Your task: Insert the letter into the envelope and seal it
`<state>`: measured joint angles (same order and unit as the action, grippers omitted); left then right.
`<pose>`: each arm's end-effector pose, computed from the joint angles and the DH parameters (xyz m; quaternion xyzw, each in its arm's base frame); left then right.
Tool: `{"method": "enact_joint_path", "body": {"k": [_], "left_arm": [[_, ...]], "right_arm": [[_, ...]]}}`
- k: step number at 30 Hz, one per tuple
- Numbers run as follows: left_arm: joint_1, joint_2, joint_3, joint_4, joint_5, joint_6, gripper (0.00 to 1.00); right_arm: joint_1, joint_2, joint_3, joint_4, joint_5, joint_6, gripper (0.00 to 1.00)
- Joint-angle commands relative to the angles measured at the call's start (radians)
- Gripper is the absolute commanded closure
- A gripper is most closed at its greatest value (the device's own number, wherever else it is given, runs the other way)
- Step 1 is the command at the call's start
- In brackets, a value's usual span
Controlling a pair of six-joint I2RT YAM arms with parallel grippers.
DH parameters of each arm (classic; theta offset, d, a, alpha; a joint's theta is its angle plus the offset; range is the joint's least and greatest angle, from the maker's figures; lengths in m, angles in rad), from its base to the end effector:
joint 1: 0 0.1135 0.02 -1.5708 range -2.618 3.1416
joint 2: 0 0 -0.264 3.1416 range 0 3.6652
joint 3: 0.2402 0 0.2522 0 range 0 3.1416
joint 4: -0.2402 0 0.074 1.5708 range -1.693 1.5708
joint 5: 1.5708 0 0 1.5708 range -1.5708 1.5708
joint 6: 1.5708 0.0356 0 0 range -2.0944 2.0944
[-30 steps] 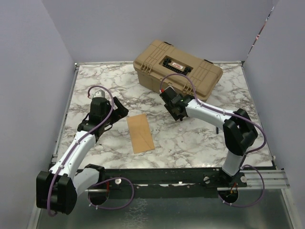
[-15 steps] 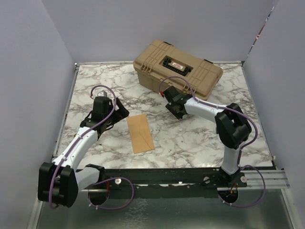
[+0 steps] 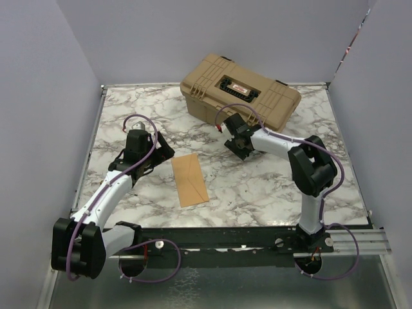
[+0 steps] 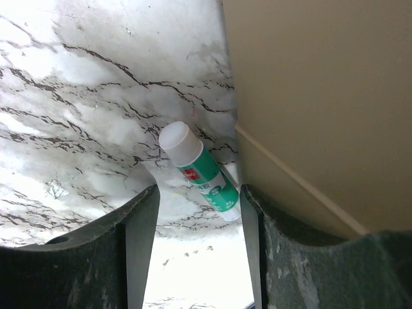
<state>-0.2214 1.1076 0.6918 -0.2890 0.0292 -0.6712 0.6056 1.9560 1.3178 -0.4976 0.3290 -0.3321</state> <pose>0.2279 -0.0524 0.2346 -0.1964 0.8861 -0.1930 0.3727 0.3330 0.2166 0.1627 -0.4037 0.8753 -0.1294 0.2327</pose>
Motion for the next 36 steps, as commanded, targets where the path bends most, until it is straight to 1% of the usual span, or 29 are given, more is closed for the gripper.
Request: {"method": "enact_joint_path", "body": {"k": [1, 10, 13, 15, 17, 18, 19, 22, 25, 28, 29, 31, 33, 34, 36], "left_arm": [[0.005, -0.006, 0.022, -0.015, -0.005, 0.019, 0.01], [0.006, -0.006, 0.013, -0.017, -0.002, 0.021, 0.01], [0.005, -0.006, 0.012, -0.019, -0.004, 0.022, 0.01], [0.005, -0.006, 0.013, -0.019, -0.006, 0.024, 0.01], [0.006, -0.004, 0.013, -0.019, -0.006, 0.024, 0.01], [0.006, -0.003, 0.012, -0.019, -0.007, 0.024, 0.01], [0.007, -0.001, 0.013, -0.018, -0.007, 0.024, 0.01], [0.006, 0.003, 0.015, -0.019, -0.007, 0.022, 0.01], [0.006, 0.000, 0.017, -0.019, -0.009, 0.018, 0.01], [0.006, -0.004, 0.022, -0.019, -0.012, 0.016, 0.01], [0.006, -0.006, 0.024, -0.018, -0.011, 0.016, 0.01], [0.007, -0.008, 0.029, -0.019, -0.009, 0.016, 0.01], [0.006, -0.008, 0.034, -0.019, -0.004, 0.016, 0.01], [0.006, -0.008, 0.040, -0.019, 0.000, 0.018, 0.01], [0.005, -0.011, 0.051, -0.019, 0.012, 0.023, 0.01]], "right_arm": [[-0.021, 0.040, 0.001, -0.071, -0.154, -0.007, 0.41], [-0.036, 0.086, 0.035, -0.148, -0.307, -0.016, 0.41], [-0.036, 0.089, 0.041, -0.160, -0.323, -0.012, 0.43], [-0.036, 0.086, 0.041, -0.159, -0.323, -0.011, 0.48], [-0.036, 0.080, 0.041, -0.157, -0.323, -0.009, 0.62], [-0.036, 0.077, 0.041, -0.157, -0.323, -0.008, 0.66], [-0.036, 0.073, 0.041, -0.157, -0.323, -0.009, 0.68], [-0.036, 0.059, 0.036, -0.156, -0.323, -0.007, 0.67], [-0.037, 0.049, 0.024, -0.157, -0.320, 0.000, 0.60], [-0.036, 0.052, 0.009, -0.156, -0.323, 0.012, 0.59], [-0.035, 0.056, 0.007, -0.151, -0.337, 0.010, 0.62], [-0.035, 0.056, 0.002, -0.116, -0.355, 0.015, 0.77], [-0.034, 0.057, 0.011, -0.089, -0.349, 0.022, 0.89], [-0.034, 0.050, 0.017, -0.077, -0.343, 0.032, 0.92], [-0.032, 0.002, 0.009, -0.031, -0.352, 0.044, 0.94]]}}
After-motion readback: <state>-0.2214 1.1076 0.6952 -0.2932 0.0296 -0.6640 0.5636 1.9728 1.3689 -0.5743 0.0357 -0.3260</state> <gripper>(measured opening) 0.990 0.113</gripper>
